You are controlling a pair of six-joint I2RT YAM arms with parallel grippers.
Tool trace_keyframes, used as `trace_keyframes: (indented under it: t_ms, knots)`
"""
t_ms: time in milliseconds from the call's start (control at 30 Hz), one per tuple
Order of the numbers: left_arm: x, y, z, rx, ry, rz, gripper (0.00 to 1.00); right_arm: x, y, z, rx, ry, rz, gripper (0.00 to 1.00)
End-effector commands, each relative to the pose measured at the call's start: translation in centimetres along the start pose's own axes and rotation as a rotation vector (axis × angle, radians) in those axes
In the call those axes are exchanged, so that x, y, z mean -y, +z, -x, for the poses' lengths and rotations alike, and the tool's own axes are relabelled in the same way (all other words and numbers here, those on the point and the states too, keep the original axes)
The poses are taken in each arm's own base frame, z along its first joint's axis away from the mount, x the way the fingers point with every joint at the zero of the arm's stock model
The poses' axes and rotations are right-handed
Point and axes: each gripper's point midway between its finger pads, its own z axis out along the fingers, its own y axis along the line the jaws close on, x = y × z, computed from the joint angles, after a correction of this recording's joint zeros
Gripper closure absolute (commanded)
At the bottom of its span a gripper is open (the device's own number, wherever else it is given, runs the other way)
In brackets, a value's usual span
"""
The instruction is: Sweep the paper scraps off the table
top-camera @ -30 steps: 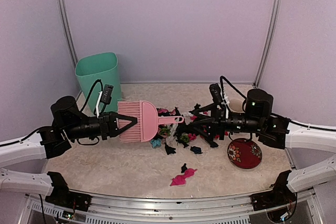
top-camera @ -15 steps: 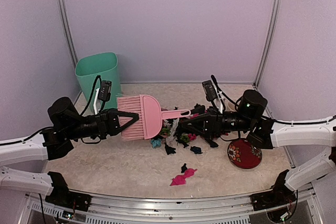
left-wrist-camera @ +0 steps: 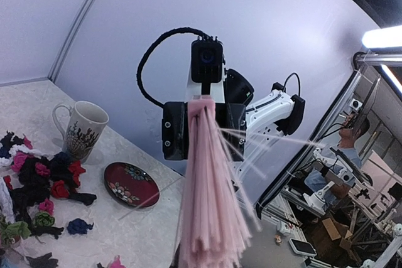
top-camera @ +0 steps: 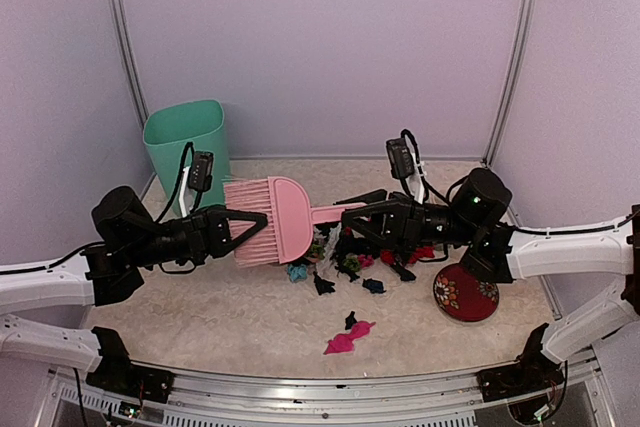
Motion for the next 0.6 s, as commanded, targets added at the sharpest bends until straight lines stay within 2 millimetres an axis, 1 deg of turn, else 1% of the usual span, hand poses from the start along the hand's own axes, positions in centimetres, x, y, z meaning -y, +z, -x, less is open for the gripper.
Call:
trace_keyframes:
  t_ms: [0,233,567]
  knots:
    - [0.50,0.05,0.66,0.038,0.027,-0.019,1.00,-0.63,0.71,1.12,0.052,0.007,0.028,0.55]
    - [0.31,-0.02,0.66,0.039,0.037,-0.003,1.00,-0.58,1.00,1.08,0.057,0.017,0.034,0.65]
    - [0.36,-0.12,0.41,0.027,0.041,-0.003,1.00,-0.47,1.16,1.16,0.063,0.028,0.030,0.70]
